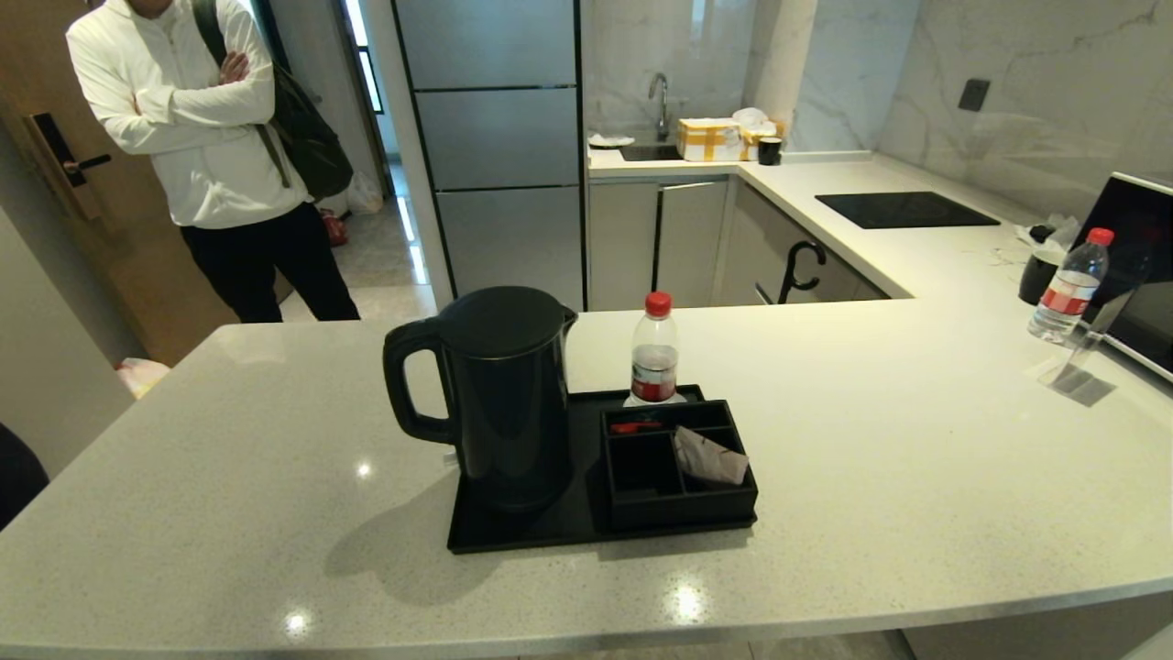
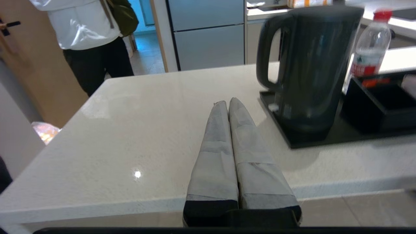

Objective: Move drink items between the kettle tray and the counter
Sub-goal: Pick up the kettle

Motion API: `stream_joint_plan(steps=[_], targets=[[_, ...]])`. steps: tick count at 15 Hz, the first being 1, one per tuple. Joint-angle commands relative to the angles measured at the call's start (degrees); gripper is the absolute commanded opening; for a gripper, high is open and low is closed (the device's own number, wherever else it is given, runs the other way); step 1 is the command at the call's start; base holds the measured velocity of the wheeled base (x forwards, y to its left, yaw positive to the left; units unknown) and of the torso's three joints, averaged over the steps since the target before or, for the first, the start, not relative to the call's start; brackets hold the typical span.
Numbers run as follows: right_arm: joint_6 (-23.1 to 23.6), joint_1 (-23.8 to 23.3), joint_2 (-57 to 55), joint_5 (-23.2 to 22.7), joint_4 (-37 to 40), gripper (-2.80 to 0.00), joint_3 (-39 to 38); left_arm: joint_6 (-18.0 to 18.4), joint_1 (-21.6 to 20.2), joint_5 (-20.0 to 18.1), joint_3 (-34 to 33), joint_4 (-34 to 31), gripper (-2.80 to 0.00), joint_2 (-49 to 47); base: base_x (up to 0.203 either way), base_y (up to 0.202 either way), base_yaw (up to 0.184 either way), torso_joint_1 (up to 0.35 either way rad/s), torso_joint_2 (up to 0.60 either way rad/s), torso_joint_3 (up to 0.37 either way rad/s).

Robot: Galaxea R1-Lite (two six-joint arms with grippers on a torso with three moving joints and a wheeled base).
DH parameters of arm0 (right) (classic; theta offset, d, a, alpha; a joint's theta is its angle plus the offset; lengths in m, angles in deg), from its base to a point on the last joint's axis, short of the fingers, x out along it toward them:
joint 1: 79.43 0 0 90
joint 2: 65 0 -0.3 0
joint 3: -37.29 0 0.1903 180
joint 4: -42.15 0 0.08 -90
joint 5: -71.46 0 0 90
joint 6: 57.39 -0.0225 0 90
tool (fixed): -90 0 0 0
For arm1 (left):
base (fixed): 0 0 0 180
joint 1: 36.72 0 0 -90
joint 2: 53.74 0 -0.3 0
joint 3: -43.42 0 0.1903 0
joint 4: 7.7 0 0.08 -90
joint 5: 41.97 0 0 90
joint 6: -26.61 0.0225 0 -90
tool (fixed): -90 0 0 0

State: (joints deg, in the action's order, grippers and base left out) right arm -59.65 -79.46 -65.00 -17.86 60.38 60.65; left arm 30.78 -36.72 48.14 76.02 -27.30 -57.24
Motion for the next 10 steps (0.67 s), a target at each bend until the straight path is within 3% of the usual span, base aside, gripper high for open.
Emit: stream_joint_plan(steps=[1, 3, 5, 8, 10], targets=[[0.0, 0.0, 0.0, 0.0, 0.0, -2.8, -1.8, -0.8, -0.1, 0.9, 8.2, -4.6, -2.8, -6.1, 0.0, 0.0, 0.0, 0.0, 0.0, 0.0], [0.0, 0.0, 0.0, 0.0, 0.0, -2.8, -1.7, -2.9, -0.1, 2.1, 18.5, -16.6, -2.8, -12.1, 0.0, 0.0, 0.0, 0.0, 0.0, 0.0], [0.0, 0.0, 0.0, 0.0, 0.0, -2.8, -1.7, -5.6, -0.1, 1.9, 23.1, -24.3, -2.8, -18.8, 0.0, 0.0, 0.0, 0.0, 0.0, 0.0], [0.0, 0.0, 0.0, 0.0, 0.0, -2.8, -1.7, -8.8, -0.2, -1.3, 20.0, -25.7, -2.8, -29.9, 0.0, 0.0, 0.0, 0.0, 0.0, 0.0], [0.0, 0.0, 0.0, 0.0, 0.0, -2.8, -1.7, -11.7, -0.2, -2.2, 16.7, -21.4, -2.8, -39.3, 0.0, 0.0, 0.0, 0.0, 0.0, 0.0]])
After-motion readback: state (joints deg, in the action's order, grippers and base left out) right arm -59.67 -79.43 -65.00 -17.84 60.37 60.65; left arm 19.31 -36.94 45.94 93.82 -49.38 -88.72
